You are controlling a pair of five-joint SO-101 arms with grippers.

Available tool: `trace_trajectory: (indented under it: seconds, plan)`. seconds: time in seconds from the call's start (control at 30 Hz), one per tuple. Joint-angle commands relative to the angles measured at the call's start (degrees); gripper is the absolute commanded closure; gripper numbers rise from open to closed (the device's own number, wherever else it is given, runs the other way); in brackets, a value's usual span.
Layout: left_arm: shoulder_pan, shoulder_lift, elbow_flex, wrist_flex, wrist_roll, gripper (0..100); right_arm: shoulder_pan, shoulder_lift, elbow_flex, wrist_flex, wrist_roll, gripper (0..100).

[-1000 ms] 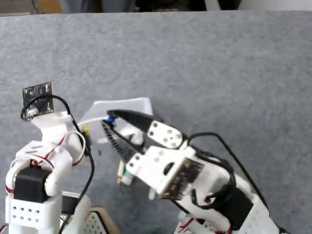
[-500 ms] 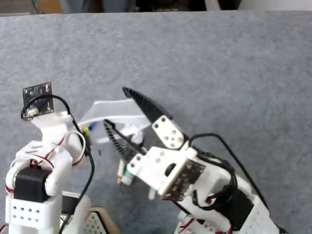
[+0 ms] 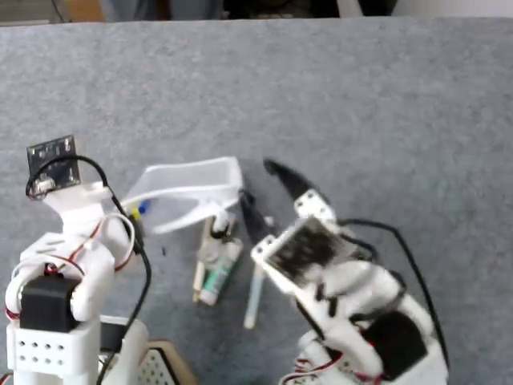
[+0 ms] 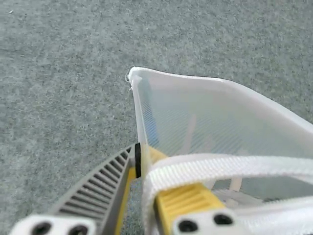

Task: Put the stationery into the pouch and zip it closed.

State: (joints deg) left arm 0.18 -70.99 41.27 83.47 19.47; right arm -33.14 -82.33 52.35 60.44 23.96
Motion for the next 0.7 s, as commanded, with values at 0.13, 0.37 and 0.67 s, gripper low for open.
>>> trace_trajectory:
  seconds: [0.13,0.37,0.67]
  plan:
    - [-0.7,-0.1,-1.7,-1.1,0.7,97,1.1,0.2,9.5,9.3,0.1,83.5]
    - [-1.1,-0.1,-1.7,-1.1,0.7,97,2.7,7.6,10.2,6.0,-6.8,83.6]
    - [-5.1,9.7,-2.6,-1.8,0.8,97,6.3,26.9,4.4,-1.7,-25.0,83.6]
